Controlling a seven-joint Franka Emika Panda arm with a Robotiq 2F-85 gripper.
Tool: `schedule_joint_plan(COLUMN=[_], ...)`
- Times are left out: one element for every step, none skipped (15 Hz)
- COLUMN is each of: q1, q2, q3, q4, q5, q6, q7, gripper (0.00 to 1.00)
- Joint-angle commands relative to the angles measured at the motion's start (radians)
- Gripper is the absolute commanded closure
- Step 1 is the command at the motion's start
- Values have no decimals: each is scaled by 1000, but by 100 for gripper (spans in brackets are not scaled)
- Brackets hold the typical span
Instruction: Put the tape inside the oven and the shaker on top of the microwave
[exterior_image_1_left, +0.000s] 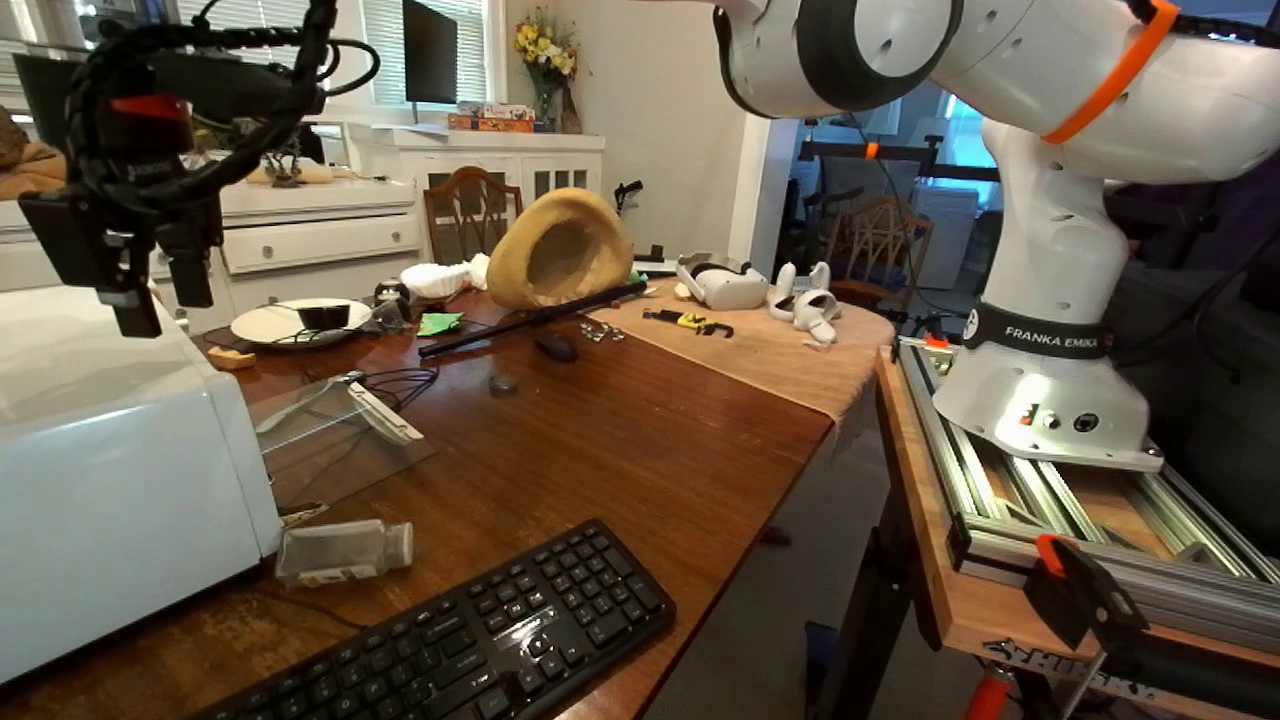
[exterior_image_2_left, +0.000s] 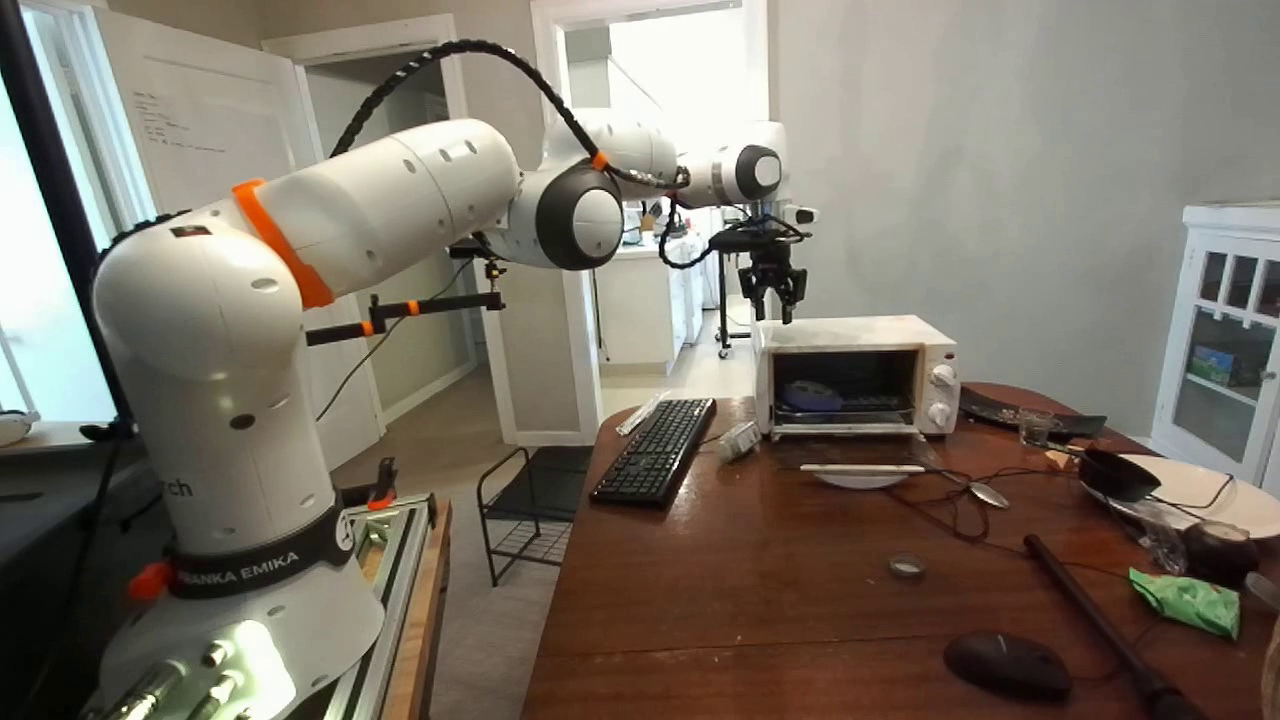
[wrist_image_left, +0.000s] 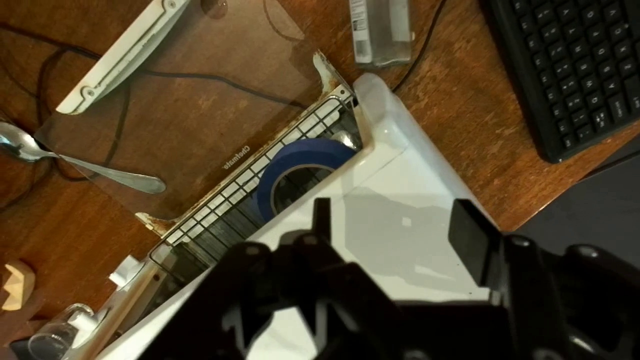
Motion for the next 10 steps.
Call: schedule_joint_plan(q1=[-4,-6,-9,-12,-15,-18,-22,-25,-29,-33], q2=[-5,-6,-6,-7,-7,-8,-9,-10,-12,-16], q3=[-4,-1,1,2,4,7,9,8,6,5], q4=[-4,-6,-6,-8,-8,-9,-10,-10,-11,-14], q5=[8,11,14,16,20,23,26,27,26,25], q6=[14,12,11,8,5,2,-2,-4,-9,-20], q7=[35,37,39,39,43,43,44,47,45,41], gripper=[67,76,83,92,98,100,67,68,67,62])
